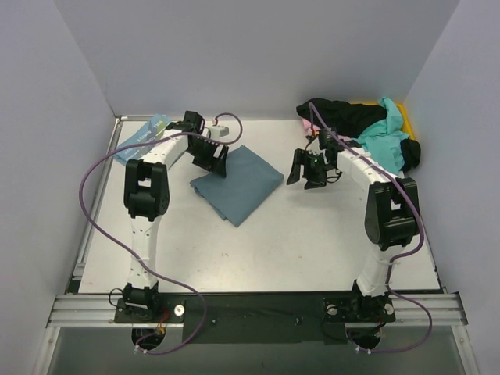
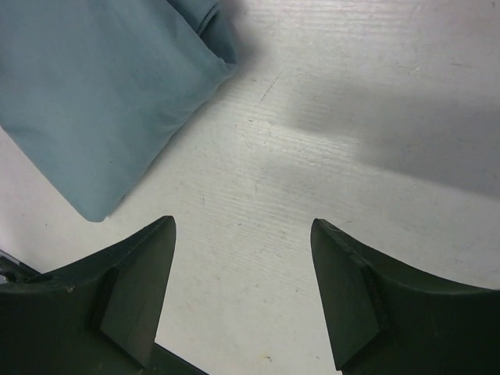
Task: Fold and stack the t-shirts
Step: Smooth out wrinkles on the folded tshirt, then put the neatly folded tshirt into the corner of the board with the left arm
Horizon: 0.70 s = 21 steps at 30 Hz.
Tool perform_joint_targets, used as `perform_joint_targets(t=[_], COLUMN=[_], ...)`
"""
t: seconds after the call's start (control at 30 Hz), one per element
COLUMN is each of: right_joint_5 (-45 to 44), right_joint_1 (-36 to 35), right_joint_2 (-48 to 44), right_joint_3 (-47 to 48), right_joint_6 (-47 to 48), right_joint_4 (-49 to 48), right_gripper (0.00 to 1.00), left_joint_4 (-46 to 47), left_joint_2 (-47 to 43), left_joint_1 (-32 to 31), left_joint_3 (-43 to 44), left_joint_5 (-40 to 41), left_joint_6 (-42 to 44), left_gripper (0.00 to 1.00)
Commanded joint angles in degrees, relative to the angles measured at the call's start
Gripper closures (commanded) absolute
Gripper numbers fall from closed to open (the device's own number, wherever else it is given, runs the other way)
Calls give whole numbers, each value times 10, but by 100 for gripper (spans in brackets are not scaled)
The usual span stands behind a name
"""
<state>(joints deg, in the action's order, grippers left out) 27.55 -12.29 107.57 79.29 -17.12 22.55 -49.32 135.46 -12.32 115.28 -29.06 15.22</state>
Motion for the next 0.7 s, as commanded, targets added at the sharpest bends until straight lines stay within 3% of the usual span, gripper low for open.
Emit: perform_joint_targets(t=[0.0, 0.13, 0.3, 0.4, 0.57, 0.67], right_joint_5=[-7, -6, -12, -14, -22, -27], right_joint_1=[5, 9, 13, 18, 29, 37], right_joint_2=[-46, -53, -64, -71, -88, -97], right_joint_3=[-3, 2, -1, -9, -33, -48], right_joint_6=[13, 10, 9, 8, 10, 10], right_joint_4=[6, 4, 2, 2, 2, 2], right_gripper=[35, 36, 36, 36, 36, 36], left_joint_4=[-6, -51, -95, -105, -55, -22], left_joint_2=[16, 46, 56, 46, 3, -34], left_joint_1=[-1, -5, -22, -20, 14, 27], left_joint_3=[25, 44, 36, 43, 46, 50], left_joint_5=[30, 16, -26, -65, -36, 14], left_joint_6=[-7, 12, 46, 35, -16, 1], left_gripper=[16, 43, 64, 100, 100, 100])
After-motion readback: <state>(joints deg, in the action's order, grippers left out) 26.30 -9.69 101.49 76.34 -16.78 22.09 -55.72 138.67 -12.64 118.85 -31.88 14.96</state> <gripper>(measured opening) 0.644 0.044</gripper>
